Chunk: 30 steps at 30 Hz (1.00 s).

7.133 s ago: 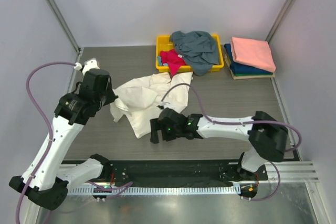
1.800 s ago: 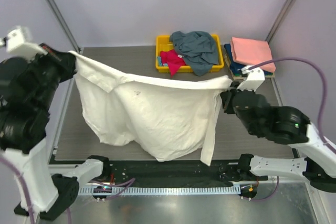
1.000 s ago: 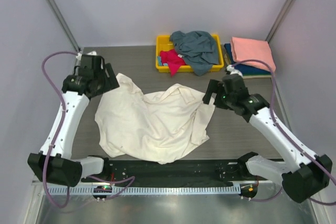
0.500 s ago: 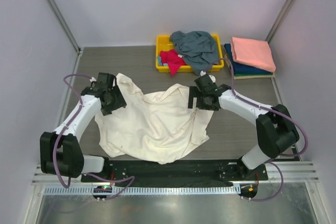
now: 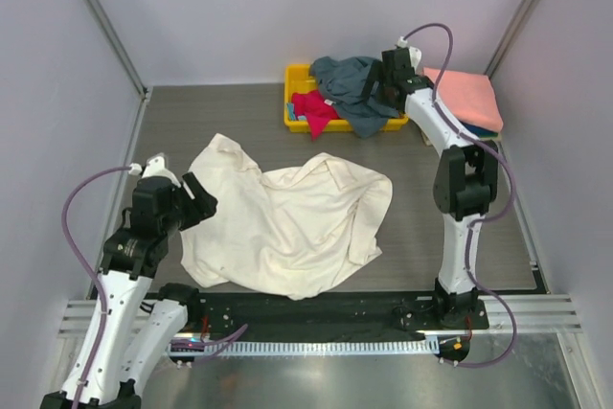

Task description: Fold and stack the t-shirts

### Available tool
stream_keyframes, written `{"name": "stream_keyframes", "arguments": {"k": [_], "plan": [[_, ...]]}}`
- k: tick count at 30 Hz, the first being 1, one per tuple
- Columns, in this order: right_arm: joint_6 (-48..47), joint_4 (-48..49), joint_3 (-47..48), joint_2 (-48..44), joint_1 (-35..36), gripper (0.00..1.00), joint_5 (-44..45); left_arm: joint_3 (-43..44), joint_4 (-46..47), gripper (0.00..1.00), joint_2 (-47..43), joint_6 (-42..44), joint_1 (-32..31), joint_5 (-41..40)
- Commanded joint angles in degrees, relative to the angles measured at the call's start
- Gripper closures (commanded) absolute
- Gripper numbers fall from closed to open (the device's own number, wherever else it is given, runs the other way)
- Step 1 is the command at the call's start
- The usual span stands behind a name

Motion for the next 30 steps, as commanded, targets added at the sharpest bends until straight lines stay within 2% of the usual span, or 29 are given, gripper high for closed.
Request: {"name": "stream_keyframes", "arguments": {"k": [1, 7, 10, 14, 19, 25, 27, 28, 30], "plan": [[-2.0, -6.03, 11.54, 8.71, -0.82, 0.01, 6.51, -1.18, 0.42, 0.33, -5.15, 0.38, -1.01, -2.65], [-5.16, -10.52, 27.19, 20.14, -0.9, 0.01, 15.99, -0.92, 0.43, 0.35, -6.31, 0.82, -1.01, -3.81], [-6.4, -10.53, 28.44, 21.82, -1.78, 0.01, 16.71, -0.74, 0.25, 0.36, -5.6, 0.99, -0.92, -3.28], [-7.71, -10.18, 28.45, 23.15, -2.92, 0.02, 16.36, -0.74, 0.34, 0.37, -5.42, 1.08, -1.01, -3.11], [-8.77, -5.45, 21.59, 19.11, -3.63, 0.02, 14.07, -0.74, 0.25, 0.39, -5.25, 1.08, -0.92, -3.19], [-8.69, -4.99, 20.27, 19.1, -5.03, 0.03, 11.36, -0.66, 0.42, 0.4, -5.16, 1.08, -1.01, -3.28], [-8.51, -4.82, 19.83, 19.71, -5.73, 0.08, 8.55, -0.66, 0.34, 0.4, -5.16, 1.08, -1.01, -3.28], [-8.33, -4.56, 19.83, 20.67, -5.91, 0.23, 7.5, -0.57, 0.34, 0.41, -5.16, 1.08, -1.01, -3.28], [-9.12, -4.03, 19.74, 21.65, -6.18, 0.42, 1.09, -0.66, 0.25, 0.41, -5.16, 1.08, -1.01, -3.2]]}}
